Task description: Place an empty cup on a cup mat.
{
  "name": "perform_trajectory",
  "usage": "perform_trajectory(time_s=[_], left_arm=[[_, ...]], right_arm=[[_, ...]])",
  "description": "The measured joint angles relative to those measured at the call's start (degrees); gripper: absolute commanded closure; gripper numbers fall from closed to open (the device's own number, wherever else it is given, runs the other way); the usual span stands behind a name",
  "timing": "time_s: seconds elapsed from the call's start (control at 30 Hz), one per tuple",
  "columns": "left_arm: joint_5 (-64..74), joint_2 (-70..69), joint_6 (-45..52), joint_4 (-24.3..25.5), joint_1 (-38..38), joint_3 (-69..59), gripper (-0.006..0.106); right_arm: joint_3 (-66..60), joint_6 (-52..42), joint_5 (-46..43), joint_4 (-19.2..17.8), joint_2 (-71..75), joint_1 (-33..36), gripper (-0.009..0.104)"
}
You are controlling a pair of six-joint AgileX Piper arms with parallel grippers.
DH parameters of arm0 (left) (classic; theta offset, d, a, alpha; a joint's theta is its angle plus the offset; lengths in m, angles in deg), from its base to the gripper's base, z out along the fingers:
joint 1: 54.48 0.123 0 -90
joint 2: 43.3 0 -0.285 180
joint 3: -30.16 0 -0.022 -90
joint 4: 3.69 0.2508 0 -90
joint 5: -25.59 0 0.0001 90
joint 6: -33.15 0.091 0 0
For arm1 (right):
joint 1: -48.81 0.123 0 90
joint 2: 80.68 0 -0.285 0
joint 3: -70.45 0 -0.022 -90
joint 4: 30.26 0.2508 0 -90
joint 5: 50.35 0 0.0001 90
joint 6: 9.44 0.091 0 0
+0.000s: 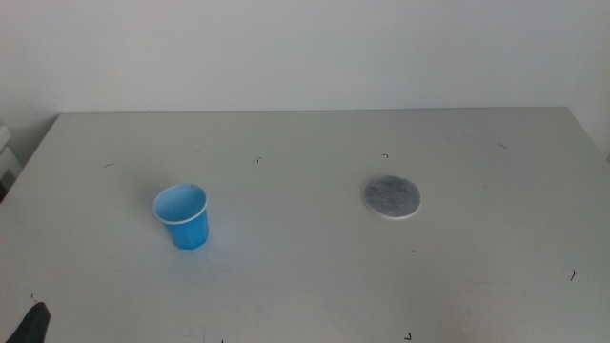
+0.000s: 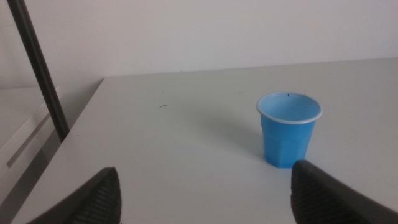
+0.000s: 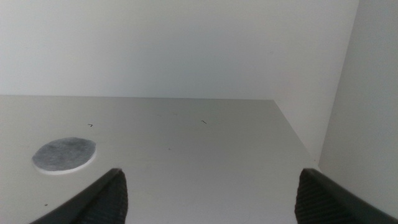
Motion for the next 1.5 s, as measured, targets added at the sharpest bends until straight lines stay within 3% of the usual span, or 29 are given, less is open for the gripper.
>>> perform_trajectory(time_s=[0.23,0.73,1.2,1.5], left_arm=[[4.58,4.68,0.0,-0.49,0.0,9.03,-0.005],[19.48,30.66,0.0,-3.61,0.0,44.86,-0.005],[43.06,55.54,0.0,-4.66,-0.07,78.08,-0.005],[55.3,70.24,0.0,-4.93,-0.07,92.29,-0.005]], right_arm=[[0.0,0.0,0.0,0.0,0.0,0.0,0.001],[0.0,0.0,0.0,0.0,0.0,0.0,0.001],[0.0,0.0,0.0,0.0,0.0,0.0,0.001],[0.0,0.0,0.0,0.0,0.0,0.0,0.001]])
